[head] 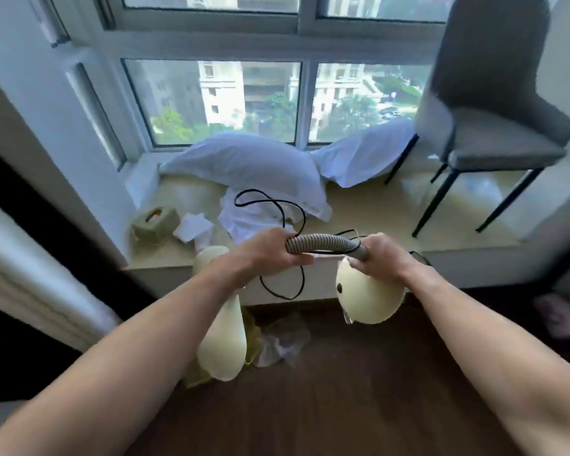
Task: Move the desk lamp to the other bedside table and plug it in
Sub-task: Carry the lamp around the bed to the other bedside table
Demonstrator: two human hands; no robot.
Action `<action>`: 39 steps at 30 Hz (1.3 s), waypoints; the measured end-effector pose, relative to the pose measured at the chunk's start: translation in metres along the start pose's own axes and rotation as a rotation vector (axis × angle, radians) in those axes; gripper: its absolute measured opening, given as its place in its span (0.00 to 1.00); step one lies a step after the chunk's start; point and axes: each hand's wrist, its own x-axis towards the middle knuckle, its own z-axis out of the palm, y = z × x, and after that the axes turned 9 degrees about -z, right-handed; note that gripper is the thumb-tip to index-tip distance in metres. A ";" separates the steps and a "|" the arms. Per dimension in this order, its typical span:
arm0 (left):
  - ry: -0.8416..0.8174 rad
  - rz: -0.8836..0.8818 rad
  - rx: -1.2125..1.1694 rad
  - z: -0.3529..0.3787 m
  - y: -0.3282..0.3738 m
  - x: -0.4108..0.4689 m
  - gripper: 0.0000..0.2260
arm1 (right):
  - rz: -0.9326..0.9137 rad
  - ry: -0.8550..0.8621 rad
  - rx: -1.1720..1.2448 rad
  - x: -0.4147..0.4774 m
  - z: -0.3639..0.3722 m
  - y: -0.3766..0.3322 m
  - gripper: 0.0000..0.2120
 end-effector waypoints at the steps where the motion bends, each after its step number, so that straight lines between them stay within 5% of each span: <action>1: -0.010 0.028 0.017 0.014 0.031 0.014 0.16 | 0.021 0.011 0.038 -0.018 -0.007 0.031 0.12; 10: -0.196 0.284 0.124 0.149 0.273 0.120 0.09 | 0.339 0.107 0.102 -0.174 -0.038 0.273 0.11; 26: -0.567 0.787 0.321 0.453 0.721 0.274 0.15 | 1.053 0.286 0.195 -0.485 -0.055 0.637 0.14; 39: -0.869 1.324 0.559 0.723 1.025 0.165 0.13 | 1.644 0.419 0.300 -0.804 -0.023 0.735 0.17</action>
